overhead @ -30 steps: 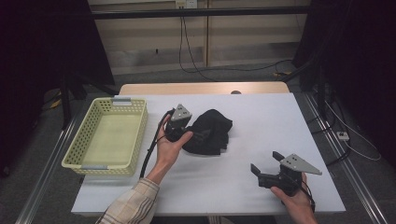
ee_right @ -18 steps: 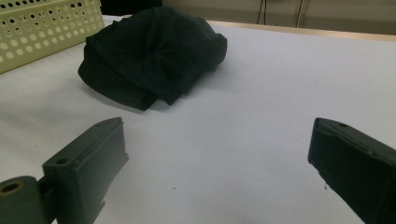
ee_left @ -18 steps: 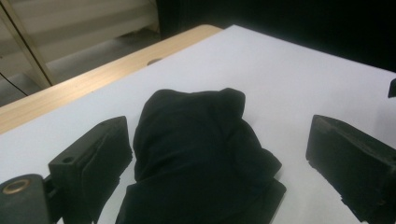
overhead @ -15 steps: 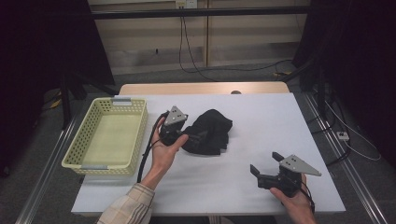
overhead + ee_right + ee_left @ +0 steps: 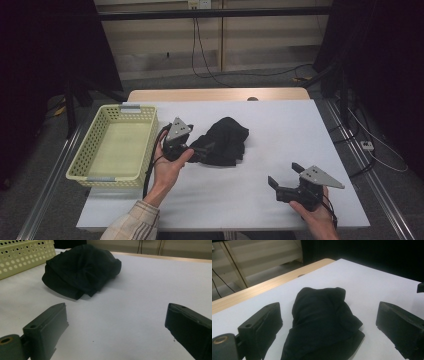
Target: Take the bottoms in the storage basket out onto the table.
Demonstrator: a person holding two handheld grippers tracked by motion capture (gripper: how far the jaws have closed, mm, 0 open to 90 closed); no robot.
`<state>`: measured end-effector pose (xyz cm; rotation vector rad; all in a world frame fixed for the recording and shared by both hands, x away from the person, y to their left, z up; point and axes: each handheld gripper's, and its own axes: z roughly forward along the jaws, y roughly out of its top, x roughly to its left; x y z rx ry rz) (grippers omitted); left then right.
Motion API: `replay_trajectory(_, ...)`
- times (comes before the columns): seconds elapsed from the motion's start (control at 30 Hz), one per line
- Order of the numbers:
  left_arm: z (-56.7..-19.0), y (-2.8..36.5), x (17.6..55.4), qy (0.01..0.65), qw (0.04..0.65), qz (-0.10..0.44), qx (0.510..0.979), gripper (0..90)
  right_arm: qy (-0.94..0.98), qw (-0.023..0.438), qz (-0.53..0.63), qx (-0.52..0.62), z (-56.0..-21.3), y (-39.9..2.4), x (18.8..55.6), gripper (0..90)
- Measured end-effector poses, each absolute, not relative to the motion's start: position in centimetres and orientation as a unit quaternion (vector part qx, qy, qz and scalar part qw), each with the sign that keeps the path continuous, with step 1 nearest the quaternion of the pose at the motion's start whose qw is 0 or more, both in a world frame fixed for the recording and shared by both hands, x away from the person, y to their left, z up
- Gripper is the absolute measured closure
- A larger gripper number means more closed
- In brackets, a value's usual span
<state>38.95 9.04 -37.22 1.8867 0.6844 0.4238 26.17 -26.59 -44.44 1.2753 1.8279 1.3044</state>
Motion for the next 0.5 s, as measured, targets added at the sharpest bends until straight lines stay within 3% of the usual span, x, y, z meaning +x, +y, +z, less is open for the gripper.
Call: replay_trajectory(0.5,-36.2,11.1,36.4,0.289,0.519,0.205,0.778,3.8,0.682,0.276,0.486,0.472,-44.4,-26.4,26.2,4.4)
